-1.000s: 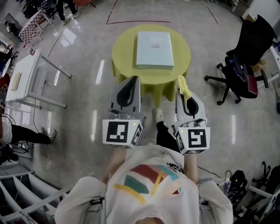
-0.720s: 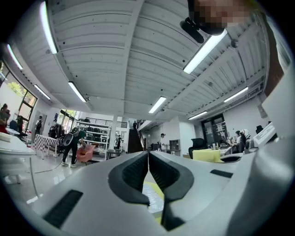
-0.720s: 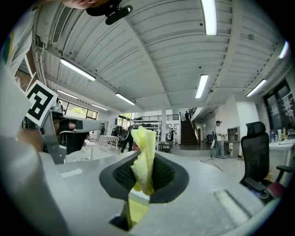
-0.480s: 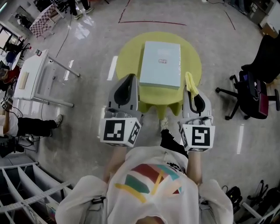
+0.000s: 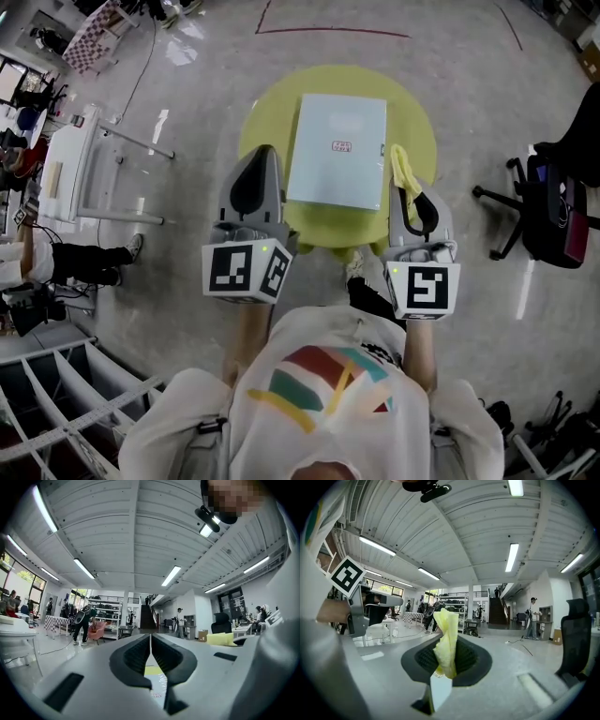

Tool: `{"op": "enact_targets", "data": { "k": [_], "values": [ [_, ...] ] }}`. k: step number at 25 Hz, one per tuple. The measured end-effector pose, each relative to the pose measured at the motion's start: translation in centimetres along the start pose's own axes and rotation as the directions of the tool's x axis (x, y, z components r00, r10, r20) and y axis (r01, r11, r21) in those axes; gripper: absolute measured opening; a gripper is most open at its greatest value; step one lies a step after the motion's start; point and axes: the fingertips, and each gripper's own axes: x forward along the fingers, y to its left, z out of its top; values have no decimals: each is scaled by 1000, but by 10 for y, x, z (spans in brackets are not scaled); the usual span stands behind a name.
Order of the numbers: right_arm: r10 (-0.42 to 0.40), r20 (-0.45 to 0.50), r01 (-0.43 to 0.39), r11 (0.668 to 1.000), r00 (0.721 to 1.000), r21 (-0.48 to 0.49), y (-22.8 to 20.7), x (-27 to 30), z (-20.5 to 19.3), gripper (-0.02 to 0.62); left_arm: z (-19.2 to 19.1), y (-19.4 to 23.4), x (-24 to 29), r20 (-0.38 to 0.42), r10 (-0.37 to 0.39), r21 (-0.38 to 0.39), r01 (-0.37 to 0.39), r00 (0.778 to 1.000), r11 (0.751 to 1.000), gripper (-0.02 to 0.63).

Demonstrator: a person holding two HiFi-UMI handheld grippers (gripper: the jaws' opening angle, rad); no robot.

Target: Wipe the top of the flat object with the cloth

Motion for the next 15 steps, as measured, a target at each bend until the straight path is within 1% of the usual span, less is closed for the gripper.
{"op": "enact_targets", "data": {
  "k": [4, 10, 15],
  "values": [
    [25, -41, -24, 1000, 999, 14, -14, 18, -9, 28, -5, 0, 23, -21, 16, 5, -16, 1000, 1000, 15],
    [37, -42, -36, 999, 998, 26, -25, 39, -14, 28, -16, 2, 46, -60, 10, -8, -10, 998, 1000, 15],
    [20, -27, -19, 1000, 999, 11, -29, 45, -1, 26, -4, 3, 62, -24, -15, -13, 15, 1000, 1000, 15]
  ]
}}
